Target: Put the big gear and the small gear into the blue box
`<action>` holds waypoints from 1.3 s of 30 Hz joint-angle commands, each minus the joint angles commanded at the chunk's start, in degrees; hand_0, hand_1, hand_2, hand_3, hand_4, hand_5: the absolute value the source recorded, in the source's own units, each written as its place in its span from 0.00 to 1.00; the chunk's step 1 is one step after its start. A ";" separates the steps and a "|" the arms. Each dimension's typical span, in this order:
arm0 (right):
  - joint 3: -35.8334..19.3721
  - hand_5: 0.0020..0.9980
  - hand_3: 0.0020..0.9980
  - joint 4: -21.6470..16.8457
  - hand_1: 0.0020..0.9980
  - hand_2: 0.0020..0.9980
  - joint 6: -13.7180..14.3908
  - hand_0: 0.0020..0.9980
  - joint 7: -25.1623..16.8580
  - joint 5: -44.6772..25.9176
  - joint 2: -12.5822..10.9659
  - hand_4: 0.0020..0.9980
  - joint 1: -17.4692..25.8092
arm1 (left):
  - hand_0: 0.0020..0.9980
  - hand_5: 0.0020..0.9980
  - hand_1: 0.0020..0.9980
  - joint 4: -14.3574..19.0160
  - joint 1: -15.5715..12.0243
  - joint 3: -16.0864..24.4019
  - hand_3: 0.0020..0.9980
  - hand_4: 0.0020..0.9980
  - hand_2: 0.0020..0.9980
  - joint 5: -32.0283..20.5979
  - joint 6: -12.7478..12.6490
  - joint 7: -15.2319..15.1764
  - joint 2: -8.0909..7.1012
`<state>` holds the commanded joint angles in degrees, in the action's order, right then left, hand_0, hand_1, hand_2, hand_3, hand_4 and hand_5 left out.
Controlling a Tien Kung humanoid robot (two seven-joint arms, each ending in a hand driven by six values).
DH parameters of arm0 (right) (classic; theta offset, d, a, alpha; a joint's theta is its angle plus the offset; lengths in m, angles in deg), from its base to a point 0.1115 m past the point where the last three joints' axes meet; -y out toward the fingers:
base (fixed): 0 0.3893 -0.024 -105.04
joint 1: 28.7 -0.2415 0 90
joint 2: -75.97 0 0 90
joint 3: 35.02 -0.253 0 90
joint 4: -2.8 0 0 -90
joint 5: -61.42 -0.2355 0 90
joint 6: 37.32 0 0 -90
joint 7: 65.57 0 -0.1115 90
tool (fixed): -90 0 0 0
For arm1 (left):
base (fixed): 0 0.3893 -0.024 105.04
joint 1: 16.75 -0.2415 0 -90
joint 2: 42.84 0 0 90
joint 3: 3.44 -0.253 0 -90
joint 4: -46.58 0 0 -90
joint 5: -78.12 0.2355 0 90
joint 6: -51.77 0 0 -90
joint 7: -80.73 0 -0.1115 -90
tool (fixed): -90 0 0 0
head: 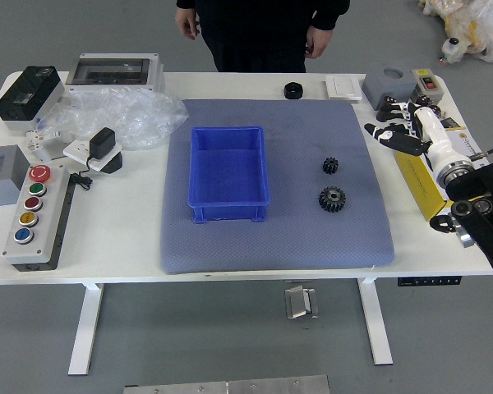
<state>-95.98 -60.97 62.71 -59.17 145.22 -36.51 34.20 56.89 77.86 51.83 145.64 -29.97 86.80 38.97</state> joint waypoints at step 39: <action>14.66 0.20 0.84 -4.87 0.66 0.76 -18.63 0.74 8.38 46.20 1.26 0.84 -3.82 | 0.85 0.30 0.82 0.00 -0.35 0.47 0.82 0.68 0.80 0.02 -0.03 0.06 -0.12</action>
<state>-81.32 -65.83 44.08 -50.79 191.42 -35.24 30.38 56.89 77.51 52.30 145.66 -30.00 86.86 38.85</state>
